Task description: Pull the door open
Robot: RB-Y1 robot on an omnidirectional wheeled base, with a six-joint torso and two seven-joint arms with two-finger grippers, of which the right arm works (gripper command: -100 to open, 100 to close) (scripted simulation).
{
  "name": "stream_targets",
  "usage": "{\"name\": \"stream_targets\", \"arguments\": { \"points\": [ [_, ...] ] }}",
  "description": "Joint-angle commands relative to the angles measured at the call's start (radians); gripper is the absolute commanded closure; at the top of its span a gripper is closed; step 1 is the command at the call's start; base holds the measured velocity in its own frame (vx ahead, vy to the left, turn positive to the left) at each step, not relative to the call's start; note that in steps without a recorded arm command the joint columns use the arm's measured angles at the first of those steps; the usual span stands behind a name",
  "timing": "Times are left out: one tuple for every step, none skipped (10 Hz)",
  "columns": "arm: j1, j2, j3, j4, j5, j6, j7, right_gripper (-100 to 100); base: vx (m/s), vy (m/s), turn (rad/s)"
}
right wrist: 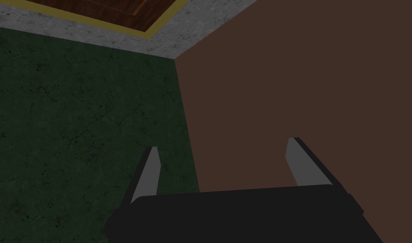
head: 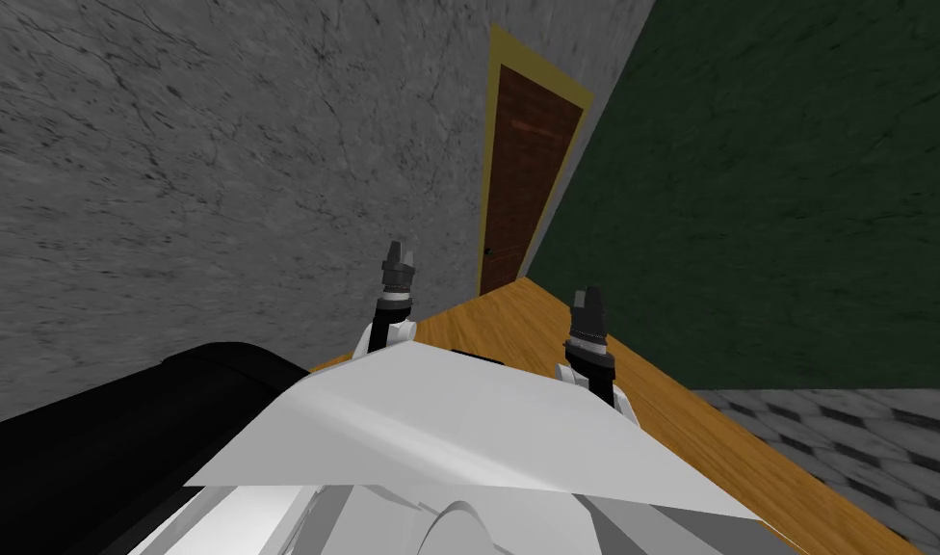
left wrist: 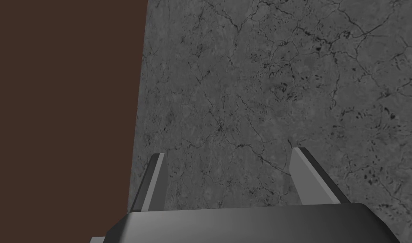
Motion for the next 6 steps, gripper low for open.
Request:
{"name": "stream_targets", "arguments": {
  "points": [
    [-0.006,-0.003,-0.006,0.03,0.009,-0.008,0.027,-100,0.099,-0.017,0.095],
    [-0.012,-0.005,-0.009,0.047,0.014,-0.011,0.043,-100,0.093,-0.018,0.115],
    [-0.018,-0.007,-0.013,0.065,0.02,-0.013,0.059,-100,0.104,-0.022,0.132],
    [-0.024,-0.009,-0.016,0.082,0.026,-0.015,0.074,-100,0.108,-0.017,0.096],
    [-0.029,-0.011,-0.02,0.1,0.031,-0.018,0.091,-100,0.091,-0.03,0.086],
    [-0.036,-0.012,-0.024,0.119,0.038,-0.02,0.108,-100,0.094,-0.026,0.116]
  ]
}}
